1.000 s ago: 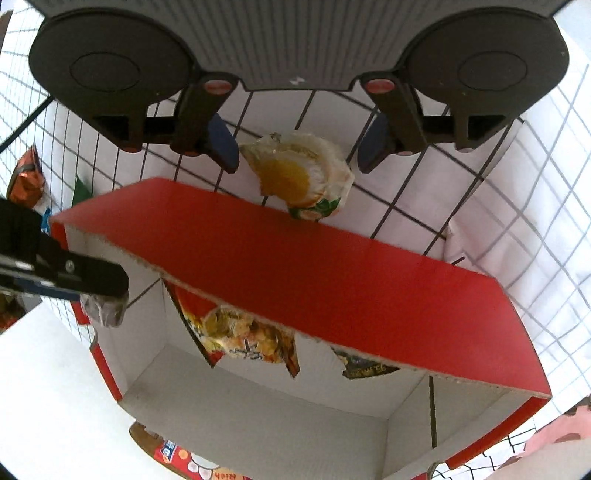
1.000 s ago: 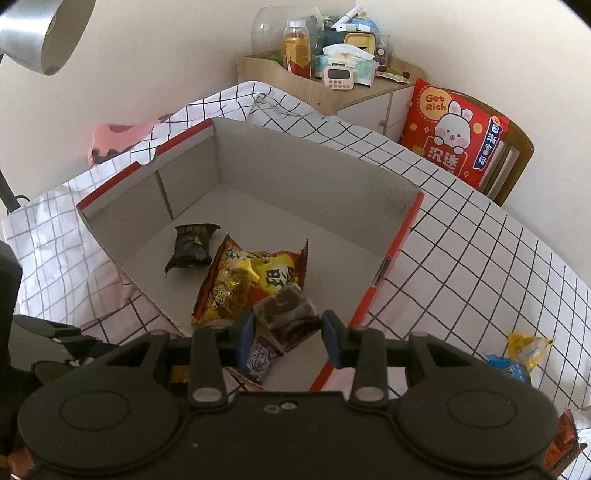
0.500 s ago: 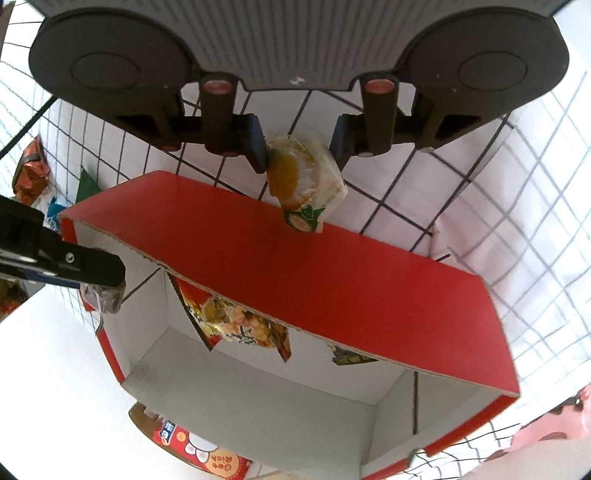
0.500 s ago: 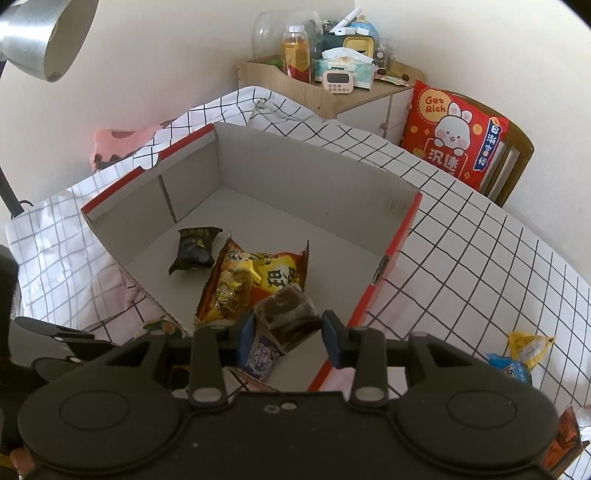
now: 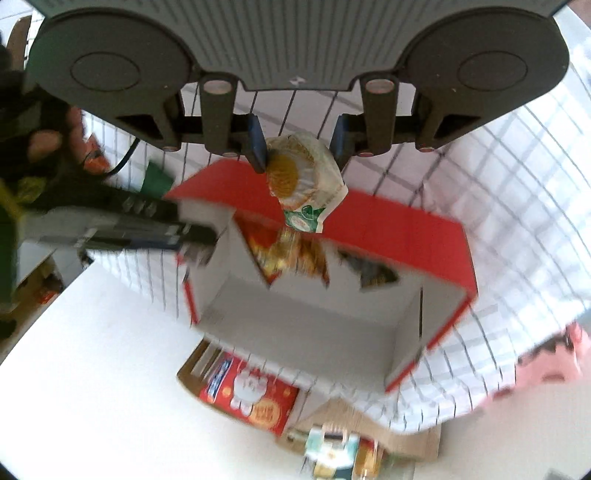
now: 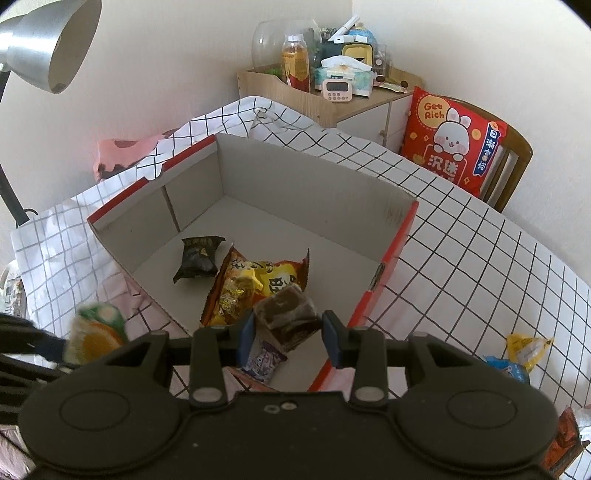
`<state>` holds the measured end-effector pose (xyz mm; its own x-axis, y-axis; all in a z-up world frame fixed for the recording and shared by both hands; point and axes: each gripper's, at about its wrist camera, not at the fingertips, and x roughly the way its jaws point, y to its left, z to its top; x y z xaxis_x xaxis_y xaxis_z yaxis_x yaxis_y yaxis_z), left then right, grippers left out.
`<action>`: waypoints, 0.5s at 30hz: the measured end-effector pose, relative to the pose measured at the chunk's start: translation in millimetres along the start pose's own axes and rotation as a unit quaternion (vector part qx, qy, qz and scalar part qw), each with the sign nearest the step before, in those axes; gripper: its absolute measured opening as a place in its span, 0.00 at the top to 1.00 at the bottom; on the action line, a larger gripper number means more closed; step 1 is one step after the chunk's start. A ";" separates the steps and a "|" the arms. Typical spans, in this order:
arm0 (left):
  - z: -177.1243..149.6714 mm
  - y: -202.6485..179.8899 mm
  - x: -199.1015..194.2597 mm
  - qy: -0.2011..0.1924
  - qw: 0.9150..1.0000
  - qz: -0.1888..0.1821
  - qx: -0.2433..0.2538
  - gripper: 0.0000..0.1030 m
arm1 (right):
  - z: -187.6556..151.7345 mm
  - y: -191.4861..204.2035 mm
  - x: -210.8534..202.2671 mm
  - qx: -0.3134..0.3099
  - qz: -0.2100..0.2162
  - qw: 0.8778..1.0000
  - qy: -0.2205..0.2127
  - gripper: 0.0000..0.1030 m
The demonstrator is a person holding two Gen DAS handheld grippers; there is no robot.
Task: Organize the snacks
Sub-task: 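Carry the bun and chocolate with both tools over the red box, then open both tools to drop the bun and chocolate into the box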
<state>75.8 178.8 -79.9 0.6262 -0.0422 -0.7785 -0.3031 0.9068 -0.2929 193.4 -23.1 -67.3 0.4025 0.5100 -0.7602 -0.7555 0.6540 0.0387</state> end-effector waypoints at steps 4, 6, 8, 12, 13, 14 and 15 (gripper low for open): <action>27.9 0.9 -7.9 -0.026 1.000 -0.005 -0.009 0.66 | 3.5 0.8 1.0 -0.002 -0.002 1.000 -0.001 0.64; 40.2 2.6 -4.2 -0.025 1.000 0.002 -0.012 0.66 | 6.5 0.1 1.8 -0.002 -0.003 1.000 -0.002 0.64; 53.1 3.3 3.5 -0.020 1.000 0.012 -0.018 0.66 | 9.0 -1.1 3.4 -0.003 -0.004 1.000 0.000 0.64; 72.9 5.5 26.1 -0.001 0.999 0.024 -0.030 0.66 | 12.2 -3.4 8.5 -0.007 -0.007 1.000 0.003 0.64; 77.4 5.2 32.1 0.003 0.999 0.027 -0.029 0.66 | 12.6 -3.0 9.8 -0.009 -0.007 1.000 0.004 0.64; 79.9 5.6 36.2 0.005 0.999 0.031 -0.028 0.66 | 13.2 -2.4 11.1 -0.011 -0.008 1.000 0.004 0.64; 82.2 5.0 40.6 0.008 0.999 0.035 -0.026 0.66 | 13.8 -1.5 12.4 -0.012 -0.008 1.000 0.005 0.64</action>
<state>158.7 216.1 -67.4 0.5898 0.0137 -0.8074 -0.3835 0.8846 -0.2651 206.7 -10.1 -67.8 0.4100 0.4942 -0.7666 -0.7612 0.6484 0.0109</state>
